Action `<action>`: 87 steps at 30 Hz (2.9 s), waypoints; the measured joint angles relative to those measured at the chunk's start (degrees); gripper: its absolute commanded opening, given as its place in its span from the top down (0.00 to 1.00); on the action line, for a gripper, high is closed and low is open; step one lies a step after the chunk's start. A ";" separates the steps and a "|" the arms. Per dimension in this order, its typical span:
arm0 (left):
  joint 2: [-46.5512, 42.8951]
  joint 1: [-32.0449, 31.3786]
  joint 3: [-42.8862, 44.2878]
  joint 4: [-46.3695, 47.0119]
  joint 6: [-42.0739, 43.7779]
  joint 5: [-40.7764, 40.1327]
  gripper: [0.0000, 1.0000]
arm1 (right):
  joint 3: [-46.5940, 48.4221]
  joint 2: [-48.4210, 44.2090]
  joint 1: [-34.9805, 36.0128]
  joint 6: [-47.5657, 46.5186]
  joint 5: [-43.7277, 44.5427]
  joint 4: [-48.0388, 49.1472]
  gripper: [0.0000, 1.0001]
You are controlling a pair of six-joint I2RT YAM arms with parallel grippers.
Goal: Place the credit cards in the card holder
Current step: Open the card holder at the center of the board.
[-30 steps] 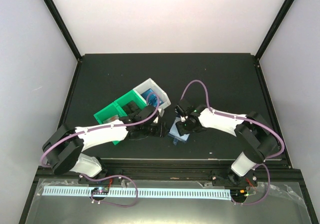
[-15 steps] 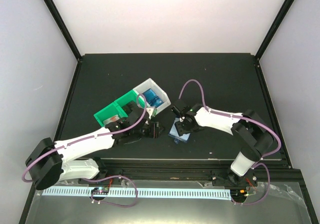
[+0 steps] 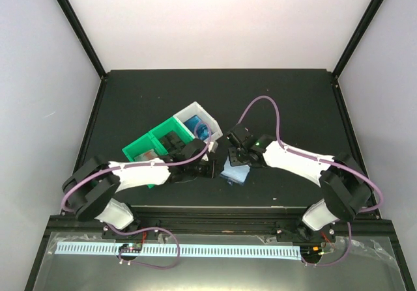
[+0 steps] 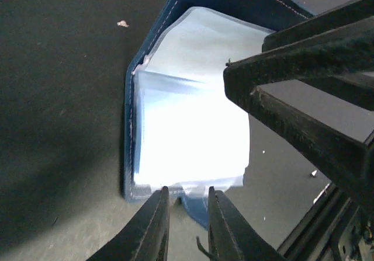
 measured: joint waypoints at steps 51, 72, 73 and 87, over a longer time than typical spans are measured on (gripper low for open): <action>16.59 4.11 8.26 0.17 3.89 5.22 0.79 | -12.87 -0.55 -5.60 8.70 -4.59 8.79 0.52; -0.87 4.13 -2.34 -3.69 1.81 5.88 0.75 | -25.90 -10.05 1.20 41.35 -19.30 26.14 0.54; -0.59 4.13 -2.32 -3.56 1.84 5.92 0.76 | -25.88 -10.75 1.29 41.29 -18.93 25.92 0.54; 5.86 4.13 -1.31 -0.79 1.97 6.12 0.80 | -24.37 -20.39 1.31 29.40 -21.07 21.27 0.59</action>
